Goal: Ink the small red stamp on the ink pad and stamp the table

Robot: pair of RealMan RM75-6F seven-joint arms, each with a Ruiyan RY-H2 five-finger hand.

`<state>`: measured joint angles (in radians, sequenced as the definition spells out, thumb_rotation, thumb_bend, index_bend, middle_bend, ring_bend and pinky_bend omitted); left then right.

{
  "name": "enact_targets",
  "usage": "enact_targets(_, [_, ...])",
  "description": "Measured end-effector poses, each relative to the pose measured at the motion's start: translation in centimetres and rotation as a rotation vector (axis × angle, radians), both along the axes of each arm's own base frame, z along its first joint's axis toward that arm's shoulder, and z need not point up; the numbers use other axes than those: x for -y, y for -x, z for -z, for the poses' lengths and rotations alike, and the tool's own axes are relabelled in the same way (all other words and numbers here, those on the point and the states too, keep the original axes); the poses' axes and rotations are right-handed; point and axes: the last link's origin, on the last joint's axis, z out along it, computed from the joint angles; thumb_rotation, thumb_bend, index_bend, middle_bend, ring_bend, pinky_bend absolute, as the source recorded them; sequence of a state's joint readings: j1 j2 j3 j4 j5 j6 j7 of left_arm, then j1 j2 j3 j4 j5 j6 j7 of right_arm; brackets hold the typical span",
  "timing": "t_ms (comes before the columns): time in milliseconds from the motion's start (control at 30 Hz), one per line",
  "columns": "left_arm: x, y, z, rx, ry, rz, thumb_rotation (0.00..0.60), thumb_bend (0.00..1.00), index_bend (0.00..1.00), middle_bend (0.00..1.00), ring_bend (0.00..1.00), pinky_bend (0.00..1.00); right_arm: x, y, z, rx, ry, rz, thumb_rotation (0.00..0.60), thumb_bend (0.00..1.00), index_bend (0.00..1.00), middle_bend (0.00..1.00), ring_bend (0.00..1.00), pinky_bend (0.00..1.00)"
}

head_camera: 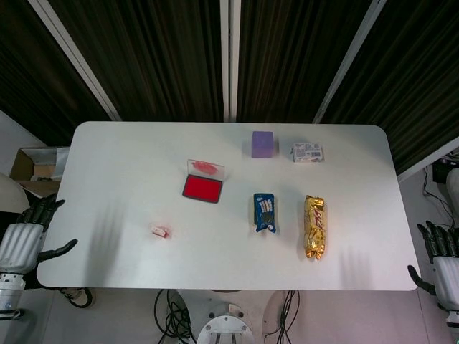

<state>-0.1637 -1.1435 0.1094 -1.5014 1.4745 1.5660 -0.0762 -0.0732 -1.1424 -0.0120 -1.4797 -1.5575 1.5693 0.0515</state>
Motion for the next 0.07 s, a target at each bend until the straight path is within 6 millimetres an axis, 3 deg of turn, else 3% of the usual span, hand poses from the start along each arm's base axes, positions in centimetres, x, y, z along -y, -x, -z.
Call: enact_targets(67, [0.55, 0.57, -0.55, -0.023, -0.013, -0.014, 0.0, 0.01, 0.12, 0.05, 0.08, 0.21, -0.1, 0.05, 0.09, -0.001, 0.001, -0.002, 0.6, 0.2, 0.0, 0.0, 0.0, 0.0])
